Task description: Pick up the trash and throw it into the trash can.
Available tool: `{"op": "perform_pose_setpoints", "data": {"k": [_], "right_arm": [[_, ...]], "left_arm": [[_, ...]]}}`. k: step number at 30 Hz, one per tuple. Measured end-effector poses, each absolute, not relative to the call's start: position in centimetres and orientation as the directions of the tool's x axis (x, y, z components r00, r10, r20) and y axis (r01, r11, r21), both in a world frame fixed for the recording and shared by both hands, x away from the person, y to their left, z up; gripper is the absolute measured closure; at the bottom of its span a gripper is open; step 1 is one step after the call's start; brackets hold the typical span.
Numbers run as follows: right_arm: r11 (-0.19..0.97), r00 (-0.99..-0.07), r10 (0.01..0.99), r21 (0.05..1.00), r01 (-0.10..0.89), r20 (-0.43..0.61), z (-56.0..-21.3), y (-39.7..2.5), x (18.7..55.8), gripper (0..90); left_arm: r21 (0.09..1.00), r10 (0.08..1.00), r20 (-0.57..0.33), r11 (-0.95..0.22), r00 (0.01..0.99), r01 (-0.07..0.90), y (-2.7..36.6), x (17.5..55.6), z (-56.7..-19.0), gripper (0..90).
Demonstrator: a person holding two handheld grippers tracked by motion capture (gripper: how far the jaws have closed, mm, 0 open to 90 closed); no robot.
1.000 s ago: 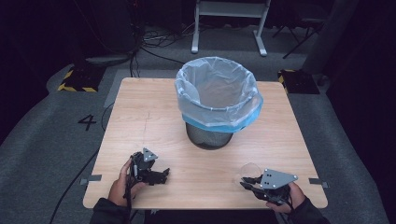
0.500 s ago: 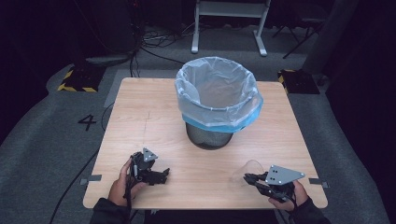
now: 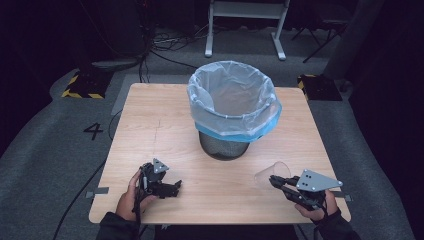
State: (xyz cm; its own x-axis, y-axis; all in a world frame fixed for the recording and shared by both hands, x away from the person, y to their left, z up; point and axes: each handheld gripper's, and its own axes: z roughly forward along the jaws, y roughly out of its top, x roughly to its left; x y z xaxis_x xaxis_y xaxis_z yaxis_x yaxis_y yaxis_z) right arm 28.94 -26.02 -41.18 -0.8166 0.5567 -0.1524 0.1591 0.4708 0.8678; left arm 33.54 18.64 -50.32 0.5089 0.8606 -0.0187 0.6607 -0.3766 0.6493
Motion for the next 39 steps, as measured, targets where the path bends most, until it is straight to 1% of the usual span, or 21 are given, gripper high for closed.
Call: {"op": "perform_pose_setpoints", "data": {"k": [2, 5, 14, 21, 26, 29, 39], "right_arm": [[0.471, -0.812, 0.562, 0.868, 0.157, -0.158, -41.0, -26.1, 29.0, 84.8], [0.435, -0.792, 0.589, 0.889, 0.142, -0.162, -39.8, -26.9, 29.1, 84.9], [0.373, -0.758, 0.632, 0.92, 0.118, -0.16, -37.8, -28.2, 29.3, 85.0], [0.347, -0.719, 0.672, 0.933, 0.09, -0.18, -36.0, -29.1, 29.9, 85.0], [0.34, -0.703, 0.685, 0.937, 0.074, -0.193, -35.2, -29.3, 30.3, 85.0], [0.318, -0.695, 0.695, 0.945, 0.072, -0.181, -34.7, -29.5, 30.8, 85.1], [0.3, -0.652, 0.729, 0.954, 0.027, -0.211, -32.5, -29.7, 31.7, 85.2]], "left_arm": [[0.649, 0.861, -0.019, -0.377, 0.509, 0.661, 18.6, 33.5, -50.3, 0.0], [0.649, 0.861, -0.019, -0.376, 0.509, 0.661, 18.6, 33.5, -50.3, 0.0], [0.649, 0.861, -0.017, -0.377, 0.508, 0.661, 18.6, 33.5, -50.3, 0.0], [0.65, 0.861, -0.02, -0.374, 0.507, 0.661, 18.6, 33.5, -50.3, 0.0], [0.65, 0.861, -0.02, -0.375, 0.508, 0.661, 18.6, 33.5, -50.3, 0.0], [0.65, 0.861, -0.02, -0.374, 0.507, 0.661, 18.6, 33.5, -50.3, 0.0], [0.65, 0.861, -0.02, -0.374, 0.507, 0.661, 18.6, 33.5, -50.3, 0.0]]}}
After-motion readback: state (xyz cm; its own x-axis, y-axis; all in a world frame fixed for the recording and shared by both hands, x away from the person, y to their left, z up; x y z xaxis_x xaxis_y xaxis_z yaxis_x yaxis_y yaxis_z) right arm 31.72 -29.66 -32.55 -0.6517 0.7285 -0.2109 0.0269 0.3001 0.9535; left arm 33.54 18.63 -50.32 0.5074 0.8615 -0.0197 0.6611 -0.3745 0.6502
